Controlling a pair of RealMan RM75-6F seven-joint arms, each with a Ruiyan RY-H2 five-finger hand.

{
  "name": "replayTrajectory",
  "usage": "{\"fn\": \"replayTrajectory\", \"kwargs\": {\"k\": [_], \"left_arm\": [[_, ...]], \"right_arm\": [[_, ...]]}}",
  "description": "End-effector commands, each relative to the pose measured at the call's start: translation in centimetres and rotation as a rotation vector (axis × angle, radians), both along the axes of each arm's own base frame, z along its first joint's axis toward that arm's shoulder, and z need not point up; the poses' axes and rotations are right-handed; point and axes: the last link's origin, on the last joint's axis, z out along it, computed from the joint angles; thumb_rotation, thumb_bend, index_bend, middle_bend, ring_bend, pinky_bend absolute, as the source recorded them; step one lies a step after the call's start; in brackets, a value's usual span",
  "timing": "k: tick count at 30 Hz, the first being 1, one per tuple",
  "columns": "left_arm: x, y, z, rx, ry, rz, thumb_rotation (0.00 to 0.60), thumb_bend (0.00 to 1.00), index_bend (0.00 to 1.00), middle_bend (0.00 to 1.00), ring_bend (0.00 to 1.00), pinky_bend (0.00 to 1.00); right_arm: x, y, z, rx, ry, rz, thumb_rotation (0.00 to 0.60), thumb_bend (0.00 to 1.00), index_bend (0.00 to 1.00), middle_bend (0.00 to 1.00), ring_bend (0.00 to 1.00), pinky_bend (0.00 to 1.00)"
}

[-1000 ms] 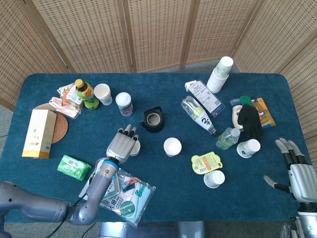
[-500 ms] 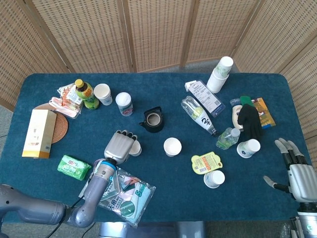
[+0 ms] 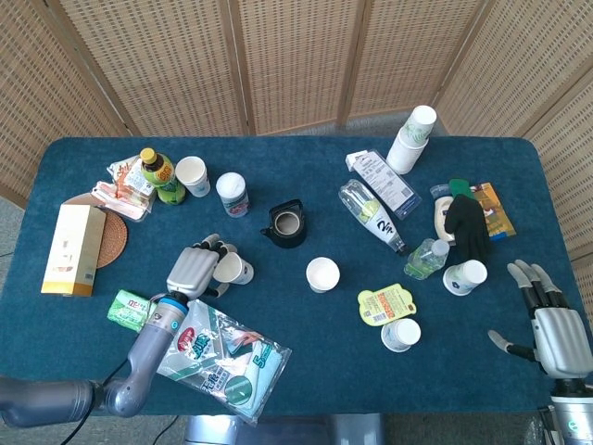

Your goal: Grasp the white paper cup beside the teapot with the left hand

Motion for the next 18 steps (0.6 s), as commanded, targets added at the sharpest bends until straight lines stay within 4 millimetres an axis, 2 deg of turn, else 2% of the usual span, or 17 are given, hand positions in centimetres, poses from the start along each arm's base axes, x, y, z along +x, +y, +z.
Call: {"fn": "replayTrajectory", "kwargs": {"k": [1, 3, 4, 7, 8, 13, 18], "left_arm": [[-1.1, -0.1, -0.7, -0.017, 0.013, 0.026, 0.6, 0.34, 0.24, 0.29, 0.13, 0.34], [-1.5, -0.1, -0.8, -0.02, 0.025, 0.034, 0.6, 0.34, 0.24, 0.27, 0.1, 0.31], [-1.8, -0.2, -0.8, -0.026, 0.037, 0.042, 0.6, 0.34, 0.22, 0.23, 0.06, 0.28], [-2.3, -0.3, -0.2, -0.027, 0.1, 0.047, 0.6, 0.34, 0.15, 0.03, 0.0, 0.07], [-2.4, -0.3, 0.1, -0.02, 0.128, 0.043, 0.6, 0.34, 0.12, 0.0, 0.0, 0.02], [-2.1, -0.4, 1.8, 0.018, 0.22, 0.021, 0.6, 0.34, 0.05, 0.0, 0.0, 0.0], [-1.7, -0.5, 2.8, 0.048, 0.275, -0.01, 0.6, 0.34, 0.03, 0.0, 0.0, 0.0]], "right_arm": [[0.0, 0.0, 0.0, -0.002, 0.001, -0.001, 0.6, 0.04, 0.0, 0.0, 0.0, 0.19], [0.0, 0.0, 0.0, -0.002, 0.001, -0.002, 0.6, 0.04, 0.0, 0.0, 0.0, 0.19], [-0.1, 0.0, 0.0, -0.001, 0.002, -0.002, 0.6, 0.04, 0.0, 0.0, 0.0, 0.19], [0.0, 0.0, 0.0, -0.001, 0.002, -0.002, 0.6, 0.04, 0.0, 0.0, 0.0, 0.19], [0.0, 0.0, 0.0, -0.001, 0.002, -0.001, 0.6, 0.04, 0.0, 0.0, 0.0, 0.19], [0.0, 0.0, -0.2, 0.004, 0.005, 0.0, 0.6, 0.04, 0.0, 0.0, 0.0, 0.19], [0.0, 0.0, -0.2, 0.004, 0.005, 0.001, 0.6, 0.04, 0.0, 0.0, 0.0, 0.19]]}}
